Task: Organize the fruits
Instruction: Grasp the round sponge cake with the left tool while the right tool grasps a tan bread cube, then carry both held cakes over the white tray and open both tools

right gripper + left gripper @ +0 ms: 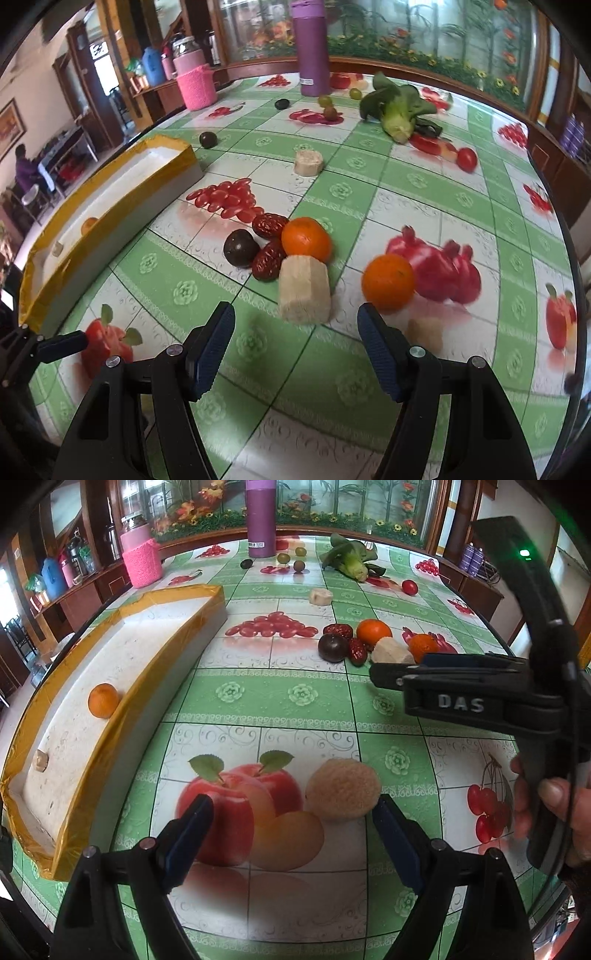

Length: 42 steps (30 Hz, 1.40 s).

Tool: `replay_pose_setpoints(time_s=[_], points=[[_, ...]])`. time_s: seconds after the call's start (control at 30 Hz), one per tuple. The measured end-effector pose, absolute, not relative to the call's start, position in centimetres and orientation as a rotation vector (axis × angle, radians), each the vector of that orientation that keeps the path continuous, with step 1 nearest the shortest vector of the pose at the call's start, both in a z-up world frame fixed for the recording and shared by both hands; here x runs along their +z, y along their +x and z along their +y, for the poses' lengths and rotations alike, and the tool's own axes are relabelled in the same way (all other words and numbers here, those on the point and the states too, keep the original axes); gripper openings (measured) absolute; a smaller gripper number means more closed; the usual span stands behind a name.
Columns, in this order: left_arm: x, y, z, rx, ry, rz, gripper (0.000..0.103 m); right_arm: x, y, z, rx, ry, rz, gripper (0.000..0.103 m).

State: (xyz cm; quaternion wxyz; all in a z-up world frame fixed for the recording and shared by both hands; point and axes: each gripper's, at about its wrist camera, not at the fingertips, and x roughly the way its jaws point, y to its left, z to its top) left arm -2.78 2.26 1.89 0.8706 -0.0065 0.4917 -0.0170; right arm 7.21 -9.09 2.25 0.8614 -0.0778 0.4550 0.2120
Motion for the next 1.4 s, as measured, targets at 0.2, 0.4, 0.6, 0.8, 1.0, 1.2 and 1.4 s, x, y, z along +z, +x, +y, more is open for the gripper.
replay_pose_setpoints(time_s=[0.2,0.4,0.6,0.8,1.0,1.2,1.4], points=[[1.8,-2.5,2.3,-0.034,-0.031,1.033,0.089,1.7,7.9,-8.7,0.454,-0.21,0.951,0.031],[1.3,-1.6,1.7,-0.028,-0.047,1.039,0.089,3.2,6.2,-12.1,0.442,-0.078,0.945,0.031],[1.1,-1.3,0.9,-0.028,0.0,0.976,0.041,4.4,4.3,-15.7,0.391,-0.024,0.941,0.031],[1.6,-1.3,1.6,-0.078,-0.044,0.988,0.04,4.5,2.2,-16.8,0.359,-0.031,0.947,0.031],[3.1,-2.3,2.6,-0.126,-0.105,0.984,0.04,4.9,0.5,-16.6,0.355,-0.032,0.943,0.031],[4.9,-3.5,3.9,-0.155,-0.145,0.951,0.04,5.5,-0.8,-16.1,0.346,-0.031,0.932,0.031],[6.2,-3.9,5.0,-0.149,-0.139,0.926,0.04,6.0,-1.0,-14.7,0.35,-0.011,0.927,0.031]])
